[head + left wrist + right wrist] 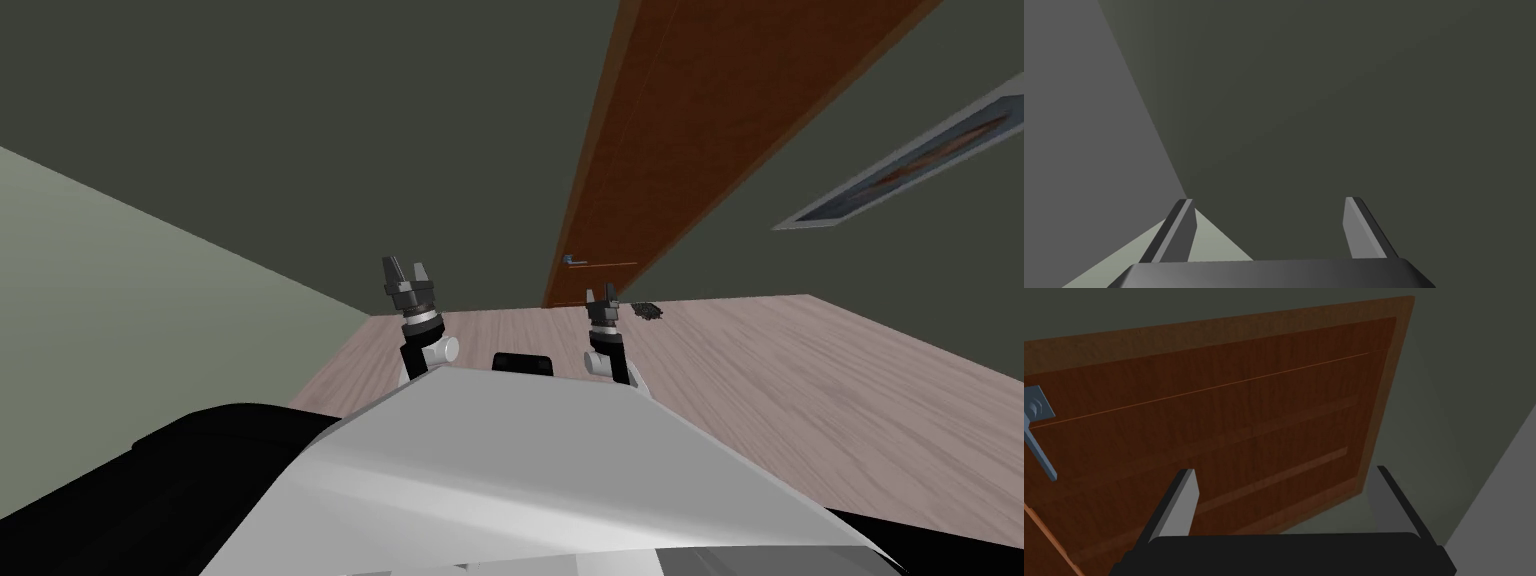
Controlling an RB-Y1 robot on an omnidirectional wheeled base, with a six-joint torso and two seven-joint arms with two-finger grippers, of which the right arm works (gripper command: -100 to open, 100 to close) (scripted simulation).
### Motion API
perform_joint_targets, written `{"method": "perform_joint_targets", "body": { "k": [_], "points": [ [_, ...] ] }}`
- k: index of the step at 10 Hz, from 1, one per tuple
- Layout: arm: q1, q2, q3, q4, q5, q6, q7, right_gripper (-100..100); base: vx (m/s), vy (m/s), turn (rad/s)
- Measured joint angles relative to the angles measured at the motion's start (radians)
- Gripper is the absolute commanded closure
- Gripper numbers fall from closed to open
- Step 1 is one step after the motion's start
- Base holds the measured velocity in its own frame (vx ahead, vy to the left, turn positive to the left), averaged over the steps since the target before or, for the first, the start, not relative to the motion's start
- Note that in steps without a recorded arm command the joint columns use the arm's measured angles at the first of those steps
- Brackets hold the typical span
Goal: Pull the door open
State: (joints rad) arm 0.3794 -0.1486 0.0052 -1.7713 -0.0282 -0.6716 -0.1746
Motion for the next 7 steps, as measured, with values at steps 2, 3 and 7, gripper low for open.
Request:
{"method": "perform_joint_targets", "body": {
  "k": [2,3,7],
  "points": [
    [0.0,-0.014,-0.007,0.045,-0.006,-0.009,-0.011,-100,0.084,-0.029,0.056],
    [-0.004,-0.017,-0.009,0.064,-0.007,-0.015,-0.012,-100,0.058,-0.026,0.056],
    [-0.016,-0.037,-0.018,0.156,-0.015,-0.045,-0.025,-100,0.067,-0.036,0.073]
  ]
}}
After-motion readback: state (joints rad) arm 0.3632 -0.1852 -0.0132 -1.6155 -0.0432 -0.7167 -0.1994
